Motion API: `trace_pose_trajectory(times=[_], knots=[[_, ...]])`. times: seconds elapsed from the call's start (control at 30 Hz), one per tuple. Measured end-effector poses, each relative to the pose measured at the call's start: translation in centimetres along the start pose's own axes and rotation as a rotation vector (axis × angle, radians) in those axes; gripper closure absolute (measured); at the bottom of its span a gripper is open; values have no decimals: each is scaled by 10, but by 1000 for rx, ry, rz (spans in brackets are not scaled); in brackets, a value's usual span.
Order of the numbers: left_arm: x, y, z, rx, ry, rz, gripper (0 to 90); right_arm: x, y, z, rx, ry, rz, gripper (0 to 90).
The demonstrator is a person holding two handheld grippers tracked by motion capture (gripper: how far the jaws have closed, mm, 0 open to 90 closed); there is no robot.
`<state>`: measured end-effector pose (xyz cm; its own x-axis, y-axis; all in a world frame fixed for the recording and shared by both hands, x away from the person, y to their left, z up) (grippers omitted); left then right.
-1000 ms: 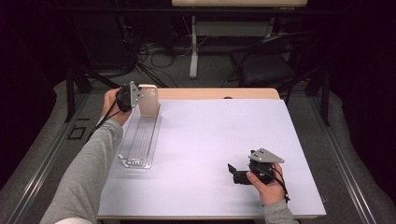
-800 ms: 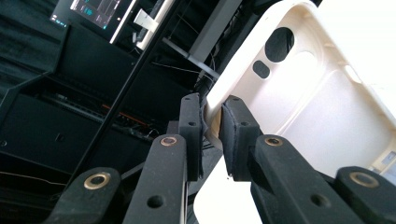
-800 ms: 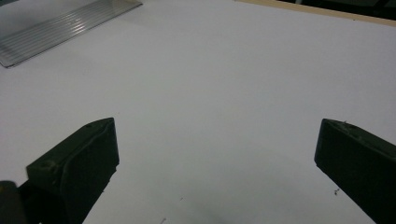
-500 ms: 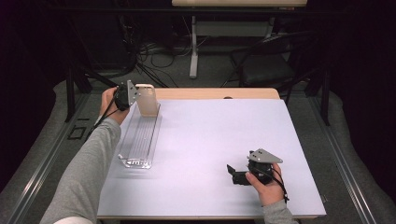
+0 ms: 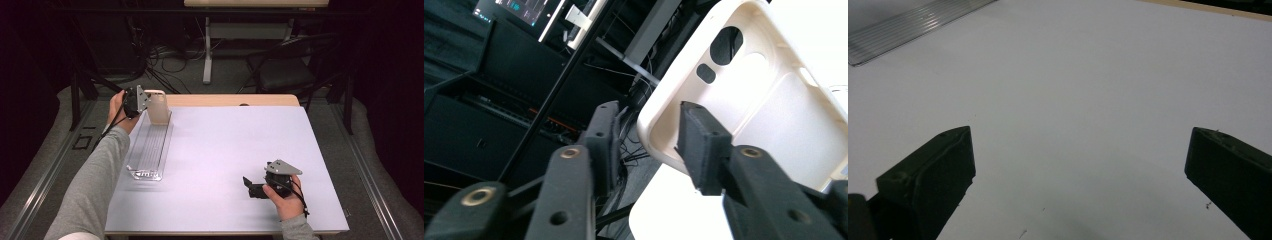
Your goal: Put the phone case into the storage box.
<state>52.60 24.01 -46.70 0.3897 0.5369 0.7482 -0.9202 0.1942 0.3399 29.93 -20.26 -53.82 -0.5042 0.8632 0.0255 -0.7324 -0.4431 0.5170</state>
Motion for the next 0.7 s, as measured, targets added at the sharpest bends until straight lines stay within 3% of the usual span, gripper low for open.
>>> trace_pose_trajectory(times=[0.3, 0.47, 0.7], knots=[[0, 1, 0, -6, -18, 7, 451, 1, 0, 0, -2, 2, 0, 0], [2, 2, -1, 15, -19, 17, 437, 1, 0, 0, -3, 3, 1, 0], [2, 3, -2, 35, -18, -3, 424, 2, 0, 1, 2, 10, 4, 0]])
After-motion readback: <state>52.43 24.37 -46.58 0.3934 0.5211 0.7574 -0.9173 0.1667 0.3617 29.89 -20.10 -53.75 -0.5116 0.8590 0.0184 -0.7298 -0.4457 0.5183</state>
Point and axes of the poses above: each handheld gripper's, and its own axes: y roughly backward along the jaws, z roughly out of its top, x roughly to its left, the point moved 1 cm from there along -y, roughly forward along the jaws, and after that the axes turned 1 degree about x, right-handed, at the moved point
